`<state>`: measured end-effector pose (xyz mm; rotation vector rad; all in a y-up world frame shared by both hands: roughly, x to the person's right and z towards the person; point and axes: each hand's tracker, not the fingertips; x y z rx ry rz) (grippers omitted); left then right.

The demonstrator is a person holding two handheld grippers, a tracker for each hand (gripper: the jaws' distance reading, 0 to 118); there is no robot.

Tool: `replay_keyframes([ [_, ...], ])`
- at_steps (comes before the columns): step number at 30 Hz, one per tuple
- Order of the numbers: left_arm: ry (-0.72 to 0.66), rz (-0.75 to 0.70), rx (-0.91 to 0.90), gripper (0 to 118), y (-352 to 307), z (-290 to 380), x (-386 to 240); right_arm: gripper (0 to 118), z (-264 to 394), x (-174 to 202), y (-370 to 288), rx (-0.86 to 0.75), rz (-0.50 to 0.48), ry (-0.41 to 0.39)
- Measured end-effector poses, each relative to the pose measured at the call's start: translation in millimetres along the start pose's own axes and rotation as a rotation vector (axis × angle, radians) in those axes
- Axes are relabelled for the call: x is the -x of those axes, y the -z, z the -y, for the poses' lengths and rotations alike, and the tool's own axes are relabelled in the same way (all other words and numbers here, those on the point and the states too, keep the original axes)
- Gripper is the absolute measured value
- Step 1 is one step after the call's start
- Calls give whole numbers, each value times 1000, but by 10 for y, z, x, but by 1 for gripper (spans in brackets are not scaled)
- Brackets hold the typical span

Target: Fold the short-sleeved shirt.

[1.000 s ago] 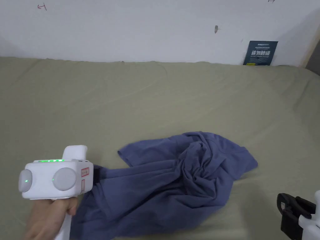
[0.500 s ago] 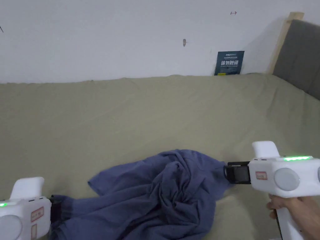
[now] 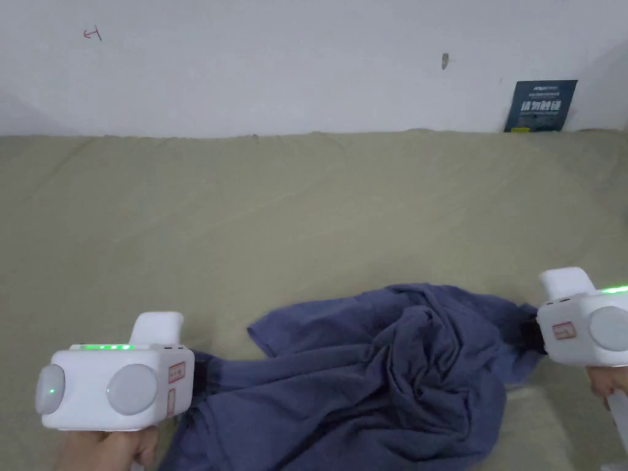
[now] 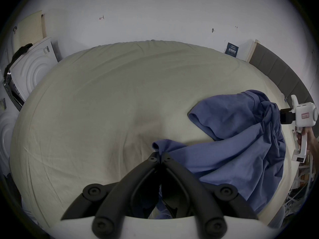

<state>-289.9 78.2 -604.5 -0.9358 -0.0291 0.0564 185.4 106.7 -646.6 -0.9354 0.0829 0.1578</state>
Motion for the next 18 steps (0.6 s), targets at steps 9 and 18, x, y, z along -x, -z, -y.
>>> replay_keyframes([
  [9,-39,-110,-137,0,-1035,-139,403,4,28,-557,-1506,-235,20,87],
  [18,-81,-147,-402,0,-2828,-567,658,4,73,-812,-3087,-462,23,138],
])
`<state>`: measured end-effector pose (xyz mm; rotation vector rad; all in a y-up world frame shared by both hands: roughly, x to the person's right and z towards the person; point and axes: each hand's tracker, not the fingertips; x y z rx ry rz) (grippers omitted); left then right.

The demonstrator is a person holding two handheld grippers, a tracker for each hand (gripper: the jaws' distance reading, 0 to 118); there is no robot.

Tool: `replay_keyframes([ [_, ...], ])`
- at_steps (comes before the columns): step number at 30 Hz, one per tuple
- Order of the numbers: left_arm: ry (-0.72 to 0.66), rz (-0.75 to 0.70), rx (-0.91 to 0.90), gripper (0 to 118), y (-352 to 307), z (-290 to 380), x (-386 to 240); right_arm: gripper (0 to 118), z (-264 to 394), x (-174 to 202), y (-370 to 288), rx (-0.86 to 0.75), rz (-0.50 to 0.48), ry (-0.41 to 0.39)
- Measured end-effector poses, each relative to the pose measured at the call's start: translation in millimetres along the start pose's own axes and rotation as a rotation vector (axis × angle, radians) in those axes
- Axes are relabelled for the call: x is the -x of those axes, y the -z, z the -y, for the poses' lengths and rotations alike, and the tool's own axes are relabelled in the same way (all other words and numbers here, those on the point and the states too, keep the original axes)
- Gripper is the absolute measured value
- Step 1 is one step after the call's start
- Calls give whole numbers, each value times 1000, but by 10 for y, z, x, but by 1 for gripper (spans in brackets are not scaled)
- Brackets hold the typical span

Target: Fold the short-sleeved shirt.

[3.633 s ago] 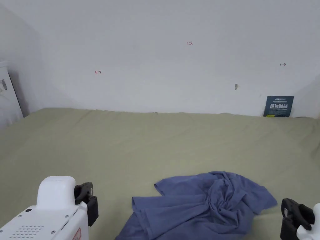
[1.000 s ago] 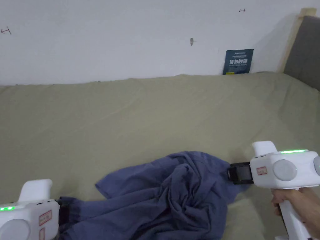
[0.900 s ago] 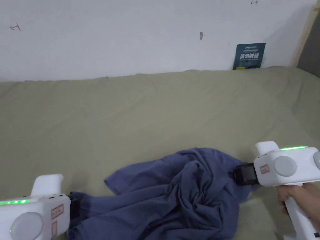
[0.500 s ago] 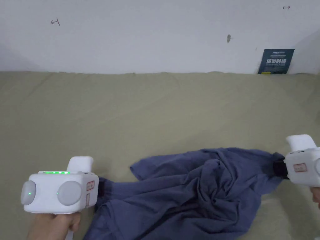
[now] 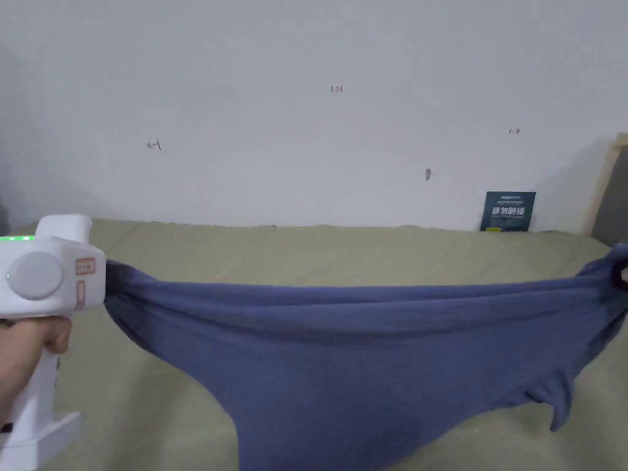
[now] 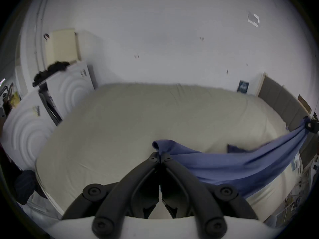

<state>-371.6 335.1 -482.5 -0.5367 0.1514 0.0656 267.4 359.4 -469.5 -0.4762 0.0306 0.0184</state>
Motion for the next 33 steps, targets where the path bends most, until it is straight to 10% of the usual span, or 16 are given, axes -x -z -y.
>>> replay_keyframes([
  [14,41,-64,-215,0,-1236,-960,66,4,-776,67,-960,-182,27,-53],
  [33,15,-149,-198,0,-716,-1321,97,4,-1108,341,-349,-196,55,-35],
])
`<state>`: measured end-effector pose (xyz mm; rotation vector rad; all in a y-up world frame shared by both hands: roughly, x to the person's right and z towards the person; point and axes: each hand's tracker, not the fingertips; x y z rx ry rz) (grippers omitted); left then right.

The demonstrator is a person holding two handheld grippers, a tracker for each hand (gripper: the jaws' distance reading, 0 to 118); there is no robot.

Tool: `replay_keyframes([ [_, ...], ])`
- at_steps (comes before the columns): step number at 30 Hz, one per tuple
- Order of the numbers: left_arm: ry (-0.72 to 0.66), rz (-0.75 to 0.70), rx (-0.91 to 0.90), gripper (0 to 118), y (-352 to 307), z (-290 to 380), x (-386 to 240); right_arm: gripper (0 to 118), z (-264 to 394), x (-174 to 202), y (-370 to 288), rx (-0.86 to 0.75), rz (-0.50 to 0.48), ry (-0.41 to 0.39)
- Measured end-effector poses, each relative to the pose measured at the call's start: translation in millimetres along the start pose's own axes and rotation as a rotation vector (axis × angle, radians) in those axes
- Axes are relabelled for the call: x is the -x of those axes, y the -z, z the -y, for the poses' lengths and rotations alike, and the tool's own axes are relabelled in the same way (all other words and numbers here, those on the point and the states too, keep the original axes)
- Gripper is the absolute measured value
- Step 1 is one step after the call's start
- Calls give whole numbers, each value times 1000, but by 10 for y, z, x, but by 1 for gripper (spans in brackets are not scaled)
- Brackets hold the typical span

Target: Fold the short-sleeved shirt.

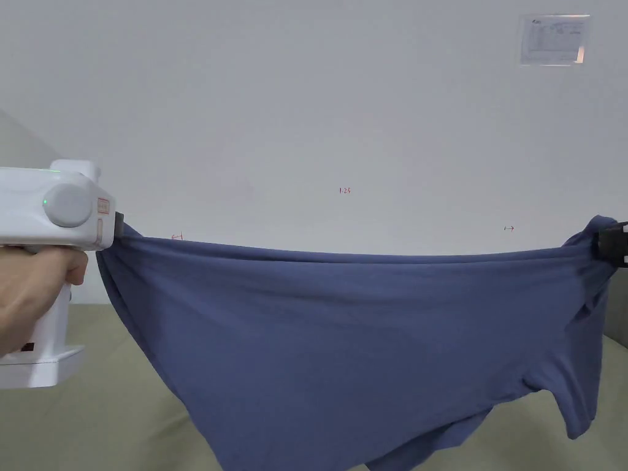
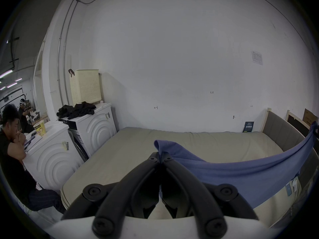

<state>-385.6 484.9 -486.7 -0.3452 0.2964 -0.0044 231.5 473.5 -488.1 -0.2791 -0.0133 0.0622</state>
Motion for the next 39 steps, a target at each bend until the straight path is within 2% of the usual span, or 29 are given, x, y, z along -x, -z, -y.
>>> replay_keyframes([
  [3,9,-19,-3,0,189,-121,-95,4,-106,21,277,9,3,7],
  [7,8,-31,-4,0,488,-320,-230,4,-254,74,670,21,25,-27],
  [13,26,-67,-7,0,1066,-491,-499,4,-474,127,1305,24,61,-13],
  [15,31,-73,3,0,1258,-495,-555,4,-521,156,1487,32,71,-10],
  [20,-77,-55,21,0,1711,-413,-567,4,-546,278,1872,38,88,-23],
  [24,-55,-77,36,0,1995,-283,-599,4,-462,372,2183,63,92,-46],
  [26,-55,-85,51,0,2121,-194,-608,4,-410,401,2321,69,85,-29],
  [28,-48,-78,70,0,2224,-49,-624,4,-288,449,2445,78,83,-28],
  [31,9,-71,118,0,2322,332,-621,4,59,499,2586,131,71,-76],
  [34,29,-49,181,0,2319,830,-582,4,614,474,2587,182,47,-18],
  [35,31,-38,203,0,2290,1013,-567,4,822,471,2566,226,48,-39],
  [39,94,8,294,0,2096,1731,-489,4,1603,402,2284,310,31,-15],
])
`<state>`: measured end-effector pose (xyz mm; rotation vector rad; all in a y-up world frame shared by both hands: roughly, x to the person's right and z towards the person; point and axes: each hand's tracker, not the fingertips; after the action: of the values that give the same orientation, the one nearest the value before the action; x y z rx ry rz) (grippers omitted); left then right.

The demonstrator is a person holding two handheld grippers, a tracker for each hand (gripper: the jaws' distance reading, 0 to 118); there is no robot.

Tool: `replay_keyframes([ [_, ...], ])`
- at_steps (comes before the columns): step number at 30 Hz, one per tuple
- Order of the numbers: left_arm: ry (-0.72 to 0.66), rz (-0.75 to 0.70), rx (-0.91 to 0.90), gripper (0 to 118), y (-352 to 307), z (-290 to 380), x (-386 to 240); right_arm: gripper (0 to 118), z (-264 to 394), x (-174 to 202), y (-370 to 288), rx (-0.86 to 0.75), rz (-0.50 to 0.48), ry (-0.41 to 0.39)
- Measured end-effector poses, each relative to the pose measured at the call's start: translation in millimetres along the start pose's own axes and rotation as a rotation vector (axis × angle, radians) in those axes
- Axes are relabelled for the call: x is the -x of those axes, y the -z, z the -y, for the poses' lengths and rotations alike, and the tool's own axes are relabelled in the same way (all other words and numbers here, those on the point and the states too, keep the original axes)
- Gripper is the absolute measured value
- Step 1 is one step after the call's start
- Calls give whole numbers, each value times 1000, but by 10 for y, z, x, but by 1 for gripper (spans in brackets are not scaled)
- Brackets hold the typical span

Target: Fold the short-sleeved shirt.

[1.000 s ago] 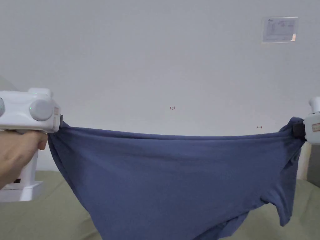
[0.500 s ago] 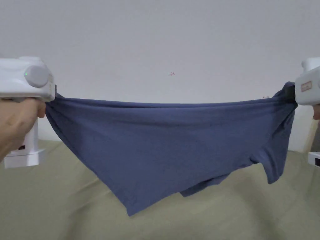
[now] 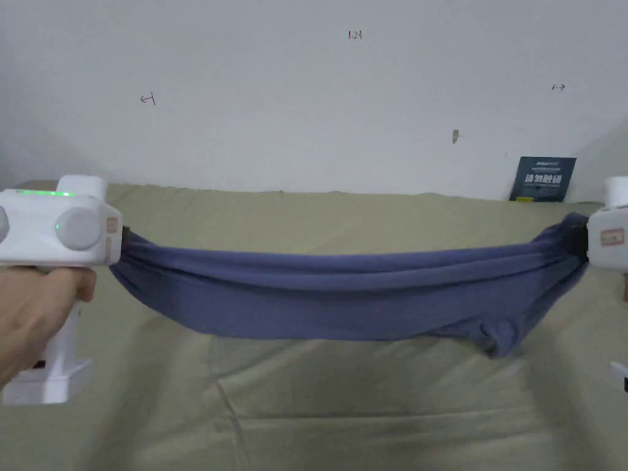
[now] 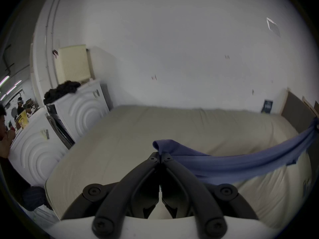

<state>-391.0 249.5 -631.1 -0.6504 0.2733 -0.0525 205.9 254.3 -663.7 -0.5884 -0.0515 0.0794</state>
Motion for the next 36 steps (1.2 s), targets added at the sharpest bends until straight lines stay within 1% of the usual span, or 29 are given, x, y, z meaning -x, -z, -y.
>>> replay_keyframes([
  [4,5,36,76,0,-141,761,58,4,854,-103,-265,64,-27,13],
  [5,-8,62,101,0,-194,927,82,4,1046,-106,-361,115,-29,15],
  [6,-8,61,107,0,-256,1058,100,4,1201,-137,-441,120,-62,22],
  [7,0,63,117,0,-340,1218,118,4,1378,-145,-537,123,-48,30],
  [9,8,79,137,0,-500,1470,167,4,1675,-157,-741,134,-60,29],
  [11,-4,82,153,0,-676,1712,238,4,1937,-195,-921,157,-82,41],
  [12,-24,83,161,0,-753,1826,286,4,2053,-200,-1006,167,-67,58],
  [15,-67,99,192,0,-932,2096,417,4,2294,-265,-1240,182,-83,80],
  [17,-65,110,212,0,-1029,2264,477,4,2435,-290,-1354,196,-90,93],
  [18,-64,112,218,0,-1080,2338,490,4,2499,-299,-1396,201,-100,95],
  [21,-72,126,233,0,-1205,2545,533,4,2671,-274,-1506,212,-87,81],
  [23,-70,122,243,0,-1254,2668,549,4,2752,-324,-1530,237,-89,96],
  [26,-105,141,270,0,-1254,2800,606,4,2890,-395,-1441,251,-92,91],
  [28,-92,134,274,0,-1255,2842,565,4,2889,-369,-1423,256,-91,97],
  [31,-98,133,277,0,-1247,2885,527,5,2920,-339,-1392,262,-80,82],
  [32,-103,134,279,0,-1243,2888,531,9,2922,-346,-1375,267,-79,80],
  [33,-110,135,275,7,-1250,2892,538,40,2933,-349,-1363,276,-75,87],
  [34,-119,140,262,39,-1271,2902,543,79,2939,-347,-1370,274,-56,98],
  [35,-126,133,242,89,-1297,2903,551,111,2940,-348,-1366,286,-24,101],
  [36,-130,122,234,102,-1310,2900,559,116,2942,-361,-1359,295,-31,107],
])
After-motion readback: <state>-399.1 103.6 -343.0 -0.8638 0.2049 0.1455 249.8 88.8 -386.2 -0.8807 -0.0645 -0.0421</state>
